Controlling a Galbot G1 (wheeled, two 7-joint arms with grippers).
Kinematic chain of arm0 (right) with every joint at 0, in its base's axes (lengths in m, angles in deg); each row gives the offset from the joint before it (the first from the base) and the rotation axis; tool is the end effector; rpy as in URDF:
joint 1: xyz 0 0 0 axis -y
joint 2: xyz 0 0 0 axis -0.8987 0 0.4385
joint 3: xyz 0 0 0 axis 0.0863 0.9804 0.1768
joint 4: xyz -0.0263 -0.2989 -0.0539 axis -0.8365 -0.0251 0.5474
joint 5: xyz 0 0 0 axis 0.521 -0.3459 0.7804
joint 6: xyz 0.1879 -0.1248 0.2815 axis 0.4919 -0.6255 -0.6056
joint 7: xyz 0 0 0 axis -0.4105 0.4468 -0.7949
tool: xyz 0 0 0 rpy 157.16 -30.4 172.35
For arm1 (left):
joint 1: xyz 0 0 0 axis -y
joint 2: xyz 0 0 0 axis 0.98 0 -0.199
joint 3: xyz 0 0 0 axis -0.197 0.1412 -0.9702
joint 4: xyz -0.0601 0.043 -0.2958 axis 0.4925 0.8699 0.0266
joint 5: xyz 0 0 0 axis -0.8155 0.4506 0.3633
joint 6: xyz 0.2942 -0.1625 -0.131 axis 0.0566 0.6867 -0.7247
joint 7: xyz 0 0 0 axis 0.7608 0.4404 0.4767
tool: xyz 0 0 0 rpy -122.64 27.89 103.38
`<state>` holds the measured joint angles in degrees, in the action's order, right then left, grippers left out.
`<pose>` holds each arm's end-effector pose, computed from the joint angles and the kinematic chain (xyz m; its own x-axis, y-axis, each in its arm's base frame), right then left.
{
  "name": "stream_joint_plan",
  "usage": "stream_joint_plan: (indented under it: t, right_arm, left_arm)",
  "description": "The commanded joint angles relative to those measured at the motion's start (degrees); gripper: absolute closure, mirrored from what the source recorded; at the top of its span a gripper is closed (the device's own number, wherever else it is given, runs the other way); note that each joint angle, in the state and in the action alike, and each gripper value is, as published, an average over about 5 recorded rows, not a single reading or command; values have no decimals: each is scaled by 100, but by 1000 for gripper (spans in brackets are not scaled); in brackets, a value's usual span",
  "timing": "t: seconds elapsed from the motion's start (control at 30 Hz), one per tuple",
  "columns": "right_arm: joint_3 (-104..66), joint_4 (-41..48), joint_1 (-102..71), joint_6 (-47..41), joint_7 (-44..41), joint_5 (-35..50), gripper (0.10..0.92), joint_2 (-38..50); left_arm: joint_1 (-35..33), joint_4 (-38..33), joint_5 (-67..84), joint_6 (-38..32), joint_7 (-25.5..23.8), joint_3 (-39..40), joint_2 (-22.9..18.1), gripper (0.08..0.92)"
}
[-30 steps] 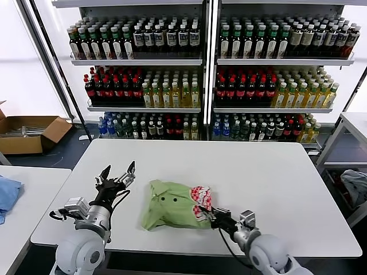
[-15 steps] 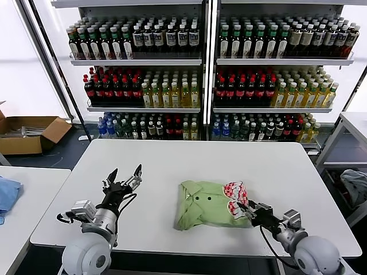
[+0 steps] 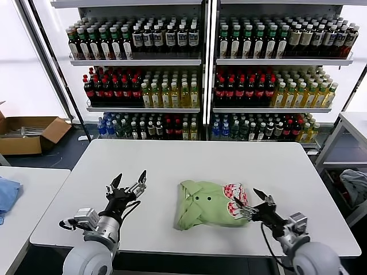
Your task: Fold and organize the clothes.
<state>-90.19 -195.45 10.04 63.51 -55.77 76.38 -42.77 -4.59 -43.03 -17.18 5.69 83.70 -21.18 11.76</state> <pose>0.2720 -0.0581 -0.2339 -0.8802 -0.3710 0.2959 -0.3772 0.9254 0.0382 0.2511 -0.0031 -0.1781 -0.9807 0.1303 0.1461 0.0876 0.9595 -0.2677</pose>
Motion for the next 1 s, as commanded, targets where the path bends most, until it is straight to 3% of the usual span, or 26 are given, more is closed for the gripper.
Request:
stream_joint_plan:
  t: [0.03, 0.23, 0.53, 0.77, 1.0]
  right_arm:
    - [2021, 1360, 1870, 140, 238, -776, 211, -1441]
    - [2155, 1869, 1805, -92, 399, -1227, 203, -1432]
    - [1994, 929, 1477, -1067, 709, -972, 203, -694]
    - [842, -639, 912, -306, 737, -439, 203, -304]
    - [-1278, -1132, -717, 446, 90, -539, 203, -612]
  left_arm:
    - [-393, -85, -231, -71, -110, -115, -3, 177]
    - [-585, -136, -196, -108, -187, -421, 24, 177]
    - [-581, -82, -156, -142, -231, -497, -38, 177]
    - [-601, -142, -162, -219, -441, -678, -18, 177]
    - [-740, -144, -731, -692, -1235, -1058, -11, 177]
